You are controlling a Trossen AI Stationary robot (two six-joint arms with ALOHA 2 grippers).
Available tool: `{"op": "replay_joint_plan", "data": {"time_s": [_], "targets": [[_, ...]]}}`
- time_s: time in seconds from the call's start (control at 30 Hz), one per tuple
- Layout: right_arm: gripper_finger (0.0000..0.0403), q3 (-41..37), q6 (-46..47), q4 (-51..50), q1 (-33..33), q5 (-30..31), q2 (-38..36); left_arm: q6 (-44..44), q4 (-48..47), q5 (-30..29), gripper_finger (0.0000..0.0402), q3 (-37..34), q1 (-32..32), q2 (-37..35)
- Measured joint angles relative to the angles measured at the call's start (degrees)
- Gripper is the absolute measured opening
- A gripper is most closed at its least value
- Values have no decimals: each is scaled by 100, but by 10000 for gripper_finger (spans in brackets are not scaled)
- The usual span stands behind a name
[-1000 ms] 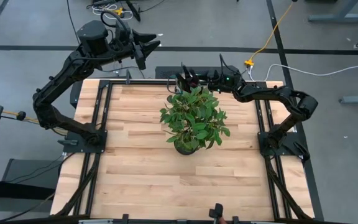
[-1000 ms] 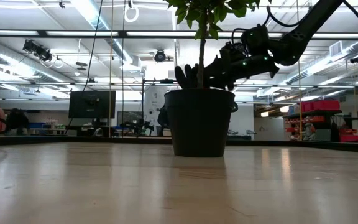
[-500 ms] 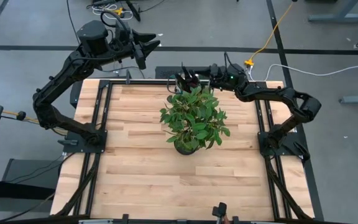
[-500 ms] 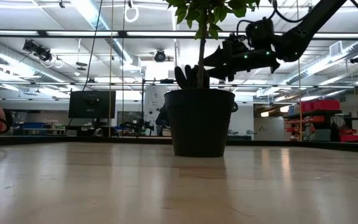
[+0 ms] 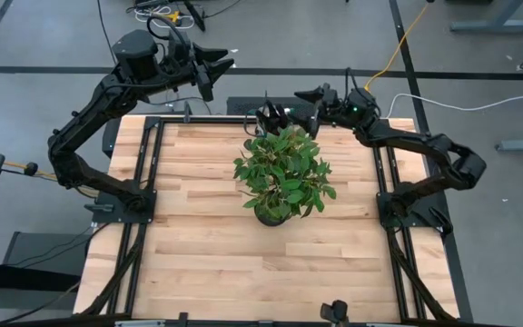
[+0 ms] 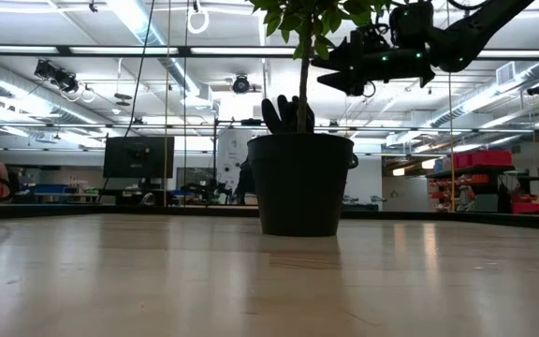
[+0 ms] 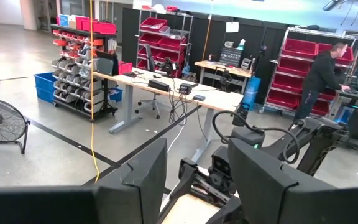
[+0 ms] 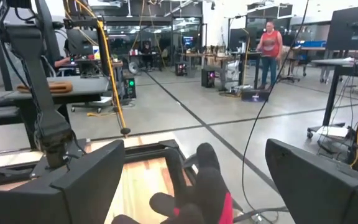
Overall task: Pick & Place Garden tools in Gardening bag
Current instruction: Return to Home Position
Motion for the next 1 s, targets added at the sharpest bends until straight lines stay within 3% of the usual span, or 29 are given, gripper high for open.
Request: {"op": "replay_joint_plan", "data": {"time_s": [0.17, 0.33, 1.0], "targets": [[383, 0, -8, -434, 0, 2, -130, 3, 0, -1, 177, 0, 1, 0], [351, 0, -8, -809, 39, 7, -303, 0, 0, 0, 177, 0, -15, 0], [127, 2, -10, -1740, 613, 29, -1296, 3, 4, 7, 177, 0, -15, 0]]}}
